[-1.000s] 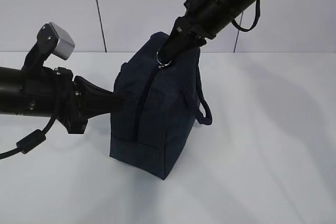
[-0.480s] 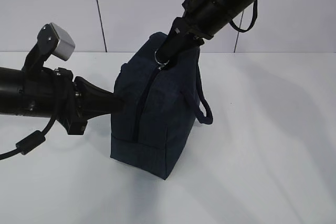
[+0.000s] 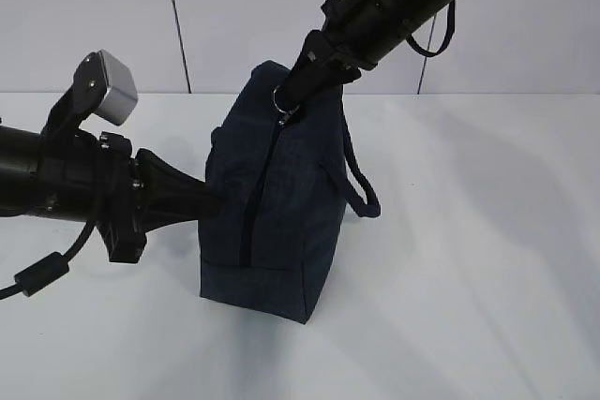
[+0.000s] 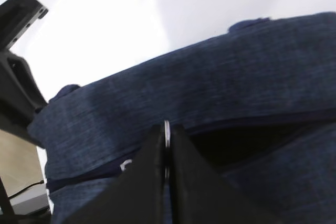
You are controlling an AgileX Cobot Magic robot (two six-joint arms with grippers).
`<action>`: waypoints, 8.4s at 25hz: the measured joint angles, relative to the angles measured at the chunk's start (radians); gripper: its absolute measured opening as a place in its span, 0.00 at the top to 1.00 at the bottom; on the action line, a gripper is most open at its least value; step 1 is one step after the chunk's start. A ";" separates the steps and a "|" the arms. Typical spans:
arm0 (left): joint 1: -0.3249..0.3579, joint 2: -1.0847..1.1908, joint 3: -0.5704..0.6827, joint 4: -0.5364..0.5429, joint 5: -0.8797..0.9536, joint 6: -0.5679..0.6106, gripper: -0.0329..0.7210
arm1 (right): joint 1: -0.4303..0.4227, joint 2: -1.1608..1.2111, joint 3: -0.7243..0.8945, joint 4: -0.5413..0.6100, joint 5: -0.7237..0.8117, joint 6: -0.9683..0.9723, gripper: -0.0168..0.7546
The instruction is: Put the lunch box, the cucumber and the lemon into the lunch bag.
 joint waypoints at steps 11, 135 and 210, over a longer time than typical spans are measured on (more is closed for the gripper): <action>0.000 0.000 0.000 0.061 0.046 -0.007 0.94 | 0.000 0.000 0.000 -0.002 -0.064 -0.004 0.95; -0.033 -0.143 -0.280 -0.138 -0.412 -0.701 0.34 | -0.092 0.352 -0.198 0.531 -0.102 -0.074 0.95; -0.033 0.347 -0.891 0.895 0.123 -1.683 0.90 | -0.092 0.352 -0.198 0.539 -0.067 -0.085 0.95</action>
